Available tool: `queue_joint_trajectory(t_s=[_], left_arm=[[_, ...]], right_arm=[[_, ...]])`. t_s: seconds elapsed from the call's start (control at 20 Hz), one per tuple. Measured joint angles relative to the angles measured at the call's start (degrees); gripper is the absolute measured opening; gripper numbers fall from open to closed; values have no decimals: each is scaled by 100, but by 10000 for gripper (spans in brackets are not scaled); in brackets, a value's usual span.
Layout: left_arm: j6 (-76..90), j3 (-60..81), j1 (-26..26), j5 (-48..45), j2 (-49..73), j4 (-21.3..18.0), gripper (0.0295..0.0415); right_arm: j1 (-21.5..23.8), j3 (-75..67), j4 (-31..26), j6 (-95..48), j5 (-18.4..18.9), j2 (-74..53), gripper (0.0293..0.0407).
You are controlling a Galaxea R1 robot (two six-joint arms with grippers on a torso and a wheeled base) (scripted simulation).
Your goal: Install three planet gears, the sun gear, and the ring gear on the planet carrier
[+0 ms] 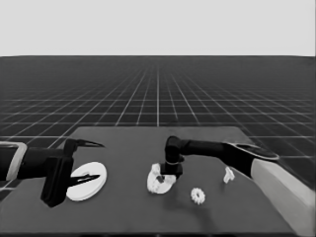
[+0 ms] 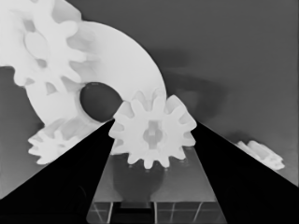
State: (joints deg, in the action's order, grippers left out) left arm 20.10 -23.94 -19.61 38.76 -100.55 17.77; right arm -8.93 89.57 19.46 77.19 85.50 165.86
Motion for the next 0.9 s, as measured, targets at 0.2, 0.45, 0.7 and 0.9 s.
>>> queue_joint_trajectory(t_s=[0.2,0.45,0.7,0.9], left_arm=[[0,0,0,0,0,0,385],[0,0,0,0,0,0,385],[0,0,0,0,0,0,385],[0,0,0,0,0,0,385]], right_arm=[[-10,10,11,-5,-5,2,371],[-11,11,12,-5,-6,2,385],[559,-442,-532,271,214,-120,385],[867,-549,-824,342,270,-142,385]])
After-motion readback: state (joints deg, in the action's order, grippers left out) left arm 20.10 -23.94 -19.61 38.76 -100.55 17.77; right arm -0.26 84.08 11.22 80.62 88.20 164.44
